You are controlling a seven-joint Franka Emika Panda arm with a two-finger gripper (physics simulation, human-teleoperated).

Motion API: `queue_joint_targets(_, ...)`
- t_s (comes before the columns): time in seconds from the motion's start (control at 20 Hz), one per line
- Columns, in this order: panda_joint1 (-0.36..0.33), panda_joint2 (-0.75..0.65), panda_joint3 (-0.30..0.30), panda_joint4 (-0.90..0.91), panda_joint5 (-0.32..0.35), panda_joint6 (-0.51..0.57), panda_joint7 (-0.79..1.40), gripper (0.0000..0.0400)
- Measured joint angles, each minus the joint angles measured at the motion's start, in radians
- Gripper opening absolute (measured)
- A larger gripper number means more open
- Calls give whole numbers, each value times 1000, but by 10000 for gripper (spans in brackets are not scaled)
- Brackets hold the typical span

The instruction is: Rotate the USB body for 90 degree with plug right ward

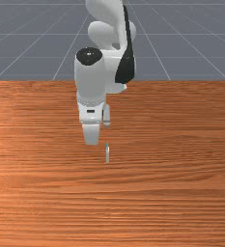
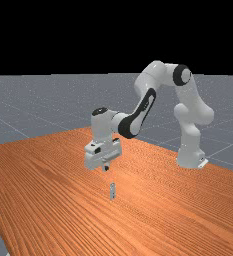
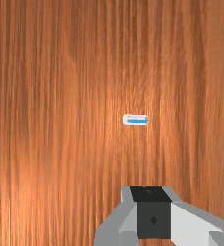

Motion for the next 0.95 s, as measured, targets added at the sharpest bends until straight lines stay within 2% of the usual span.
queue_joint_targets(0.1, 1, 86, -1, 60, -1, -20, 2, 0)
queue_joint_targets(0.15, 0, 90, 0, 15, 0, 59, 2, 0)
queue_joint_targets(0.25, 0, 133, 0, 26, 1, 86, 3, 0)
queue_joint_targets(0.4, 1, 136, 1, -29, 7, 190, 15, 0)
queue_joint_targets(0.5, 10, 135, 0, -32, 11, 191, 38, 0)
queue_joint_targets(0.75, 89, 130, 3, -39, 25, 191, 186, 0)
queue_joint_targets(0.95, 129, 132, 20, -35, 14, 189, 199, 0)
